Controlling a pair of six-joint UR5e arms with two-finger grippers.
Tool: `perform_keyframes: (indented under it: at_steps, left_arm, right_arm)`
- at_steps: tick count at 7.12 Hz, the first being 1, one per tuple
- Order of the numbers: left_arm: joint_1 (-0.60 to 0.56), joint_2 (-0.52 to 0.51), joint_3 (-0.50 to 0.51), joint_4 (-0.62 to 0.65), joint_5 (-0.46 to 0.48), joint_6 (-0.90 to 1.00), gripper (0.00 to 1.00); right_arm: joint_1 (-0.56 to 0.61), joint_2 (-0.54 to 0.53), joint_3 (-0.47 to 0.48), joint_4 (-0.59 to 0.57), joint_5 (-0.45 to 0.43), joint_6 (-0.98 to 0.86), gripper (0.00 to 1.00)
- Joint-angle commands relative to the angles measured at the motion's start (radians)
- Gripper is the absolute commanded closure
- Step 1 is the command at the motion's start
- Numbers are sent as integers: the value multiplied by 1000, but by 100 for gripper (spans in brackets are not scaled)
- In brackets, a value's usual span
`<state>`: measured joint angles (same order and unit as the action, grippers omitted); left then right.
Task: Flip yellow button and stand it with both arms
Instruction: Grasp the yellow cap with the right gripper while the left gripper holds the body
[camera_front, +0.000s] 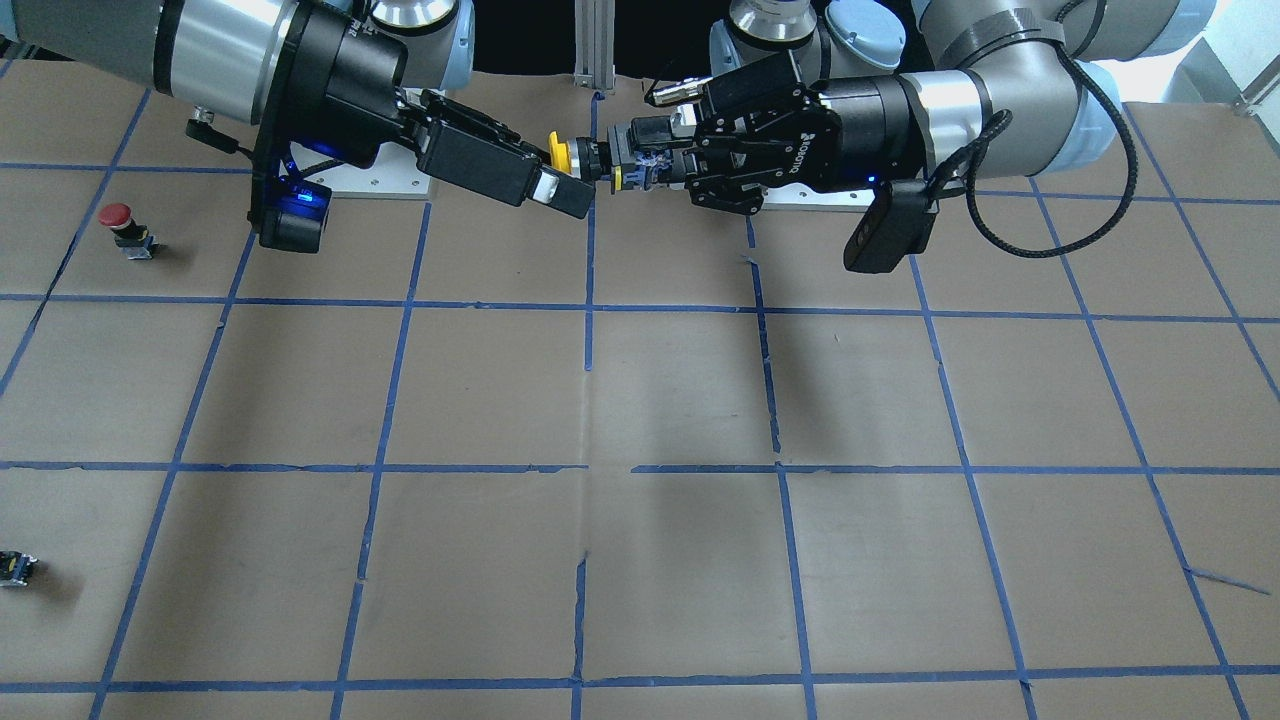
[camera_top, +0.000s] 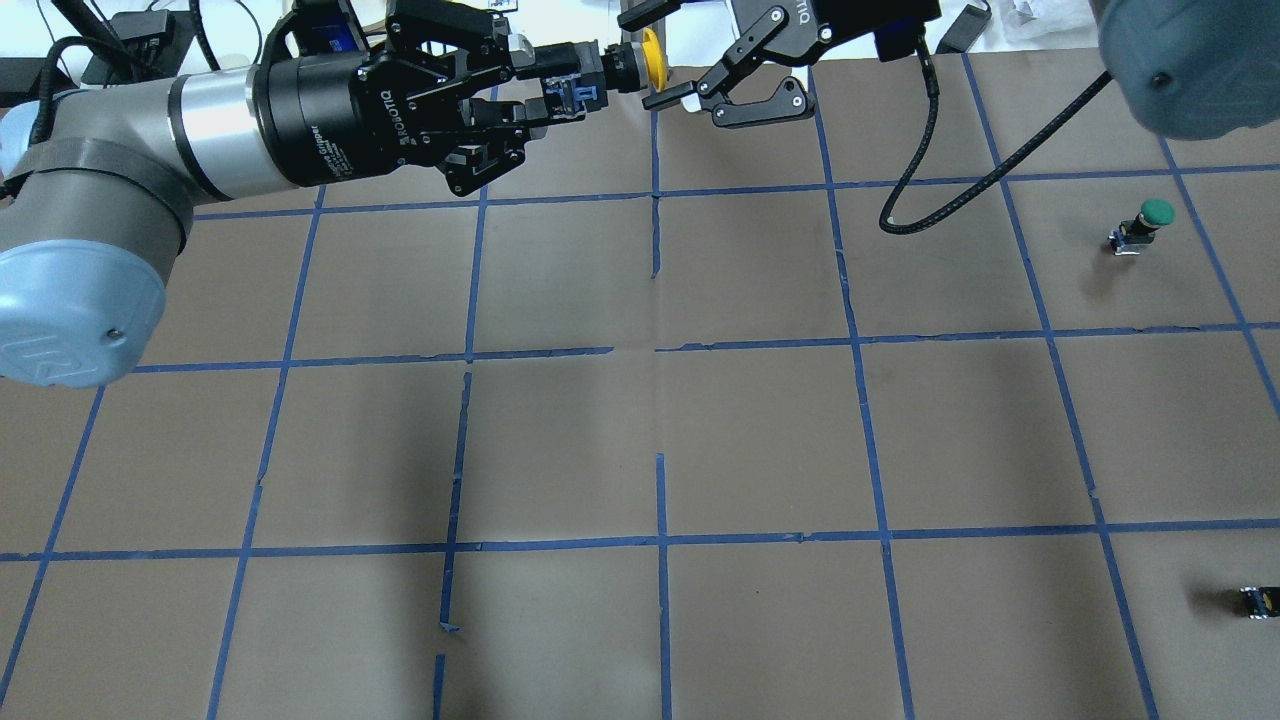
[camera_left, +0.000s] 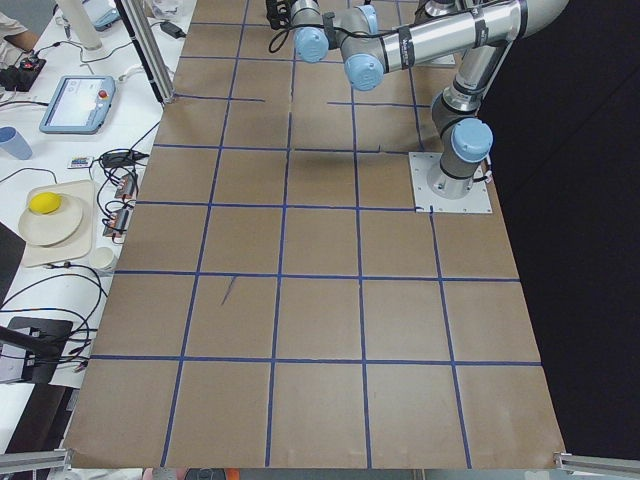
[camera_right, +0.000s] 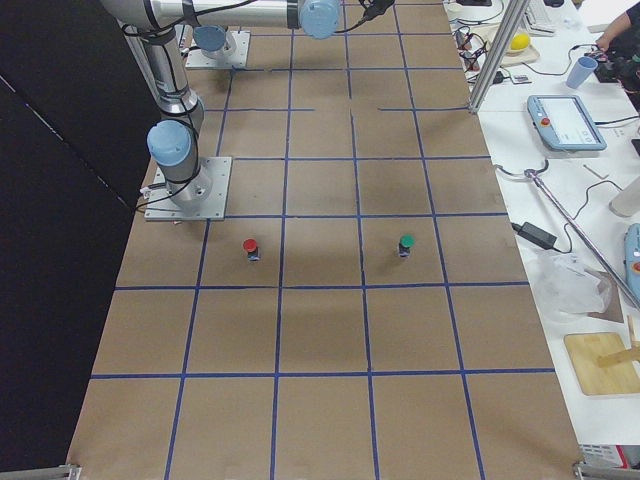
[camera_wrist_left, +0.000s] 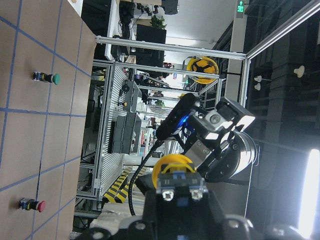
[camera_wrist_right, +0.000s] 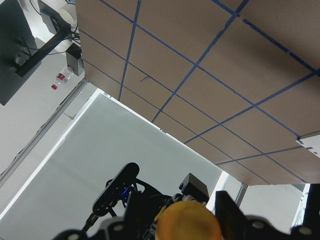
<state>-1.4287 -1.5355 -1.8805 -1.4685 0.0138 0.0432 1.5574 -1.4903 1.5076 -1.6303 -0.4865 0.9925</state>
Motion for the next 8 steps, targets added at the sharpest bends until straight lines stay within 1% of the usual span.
perform_keyframes:
  at_steps: [1,2,3,4,6,7,8]
  left_arm:
    - [1,0,0,-1,0,1,100]
    - [1,-2,0,-1,-1,-3,96]
    - [1,0,1,-1,-1,-12,14]
    - [1,0,0,-1,0,-11,2]
    - [1,0,0,-1,9,-11,2]
    - [11,-2,10,-1,17,-13,2]
    - [36,-14,15,2,79,-17,1]
  right_arm:
    - [-2,-1,0,3,0,0,75]
    - [-3,-1,0,3,0,-2,76]
    - [-3,-1,0,4,0,-2,77]
    - [-3,-1,0,4,3,-2,78]
    - [-11,4,-1,1,5,-2,81]
    - [-42,4,-1,-8,-1,-12,81]
    - [-103,2,-6,-11,-29,-37,81]
